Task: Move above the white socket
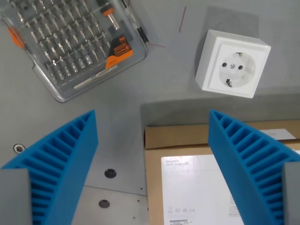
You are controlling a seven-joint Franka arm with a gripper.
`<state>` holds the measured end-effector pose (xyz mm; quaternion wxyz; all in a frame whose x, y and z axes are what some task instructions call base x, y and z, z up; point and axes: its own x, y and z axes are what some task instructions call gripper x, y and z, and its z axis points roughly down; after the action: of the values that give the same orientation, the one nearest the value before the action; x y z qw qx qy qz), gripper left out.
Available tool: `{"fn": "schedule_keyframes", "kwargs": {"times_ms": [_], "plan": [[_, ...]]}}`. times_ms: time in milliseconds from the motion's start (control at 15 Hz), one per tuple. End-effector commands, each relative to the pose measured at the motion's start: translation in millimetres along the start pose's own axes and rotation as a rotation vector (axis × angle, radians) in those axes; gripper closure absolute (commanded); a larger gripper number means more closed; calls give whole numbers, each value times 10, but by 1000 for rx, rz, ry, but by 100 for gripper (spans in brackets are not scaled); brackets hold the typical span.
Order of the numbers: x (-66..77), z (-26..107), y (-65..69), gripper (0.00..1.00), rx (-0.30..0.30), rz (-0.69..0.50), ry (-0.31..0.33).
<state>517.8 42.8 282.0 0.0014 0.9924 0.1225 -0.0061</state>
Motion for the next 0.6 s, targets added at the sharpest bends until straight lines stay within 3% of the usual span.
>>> {"fn": "schedule_keyframes", "kwargs": {"times_ms": [67, 600], "plan": [[6, 36, 48, 0, -2, 26, 12], [12, 166, 177, 0, -3, 64, 24]]}}
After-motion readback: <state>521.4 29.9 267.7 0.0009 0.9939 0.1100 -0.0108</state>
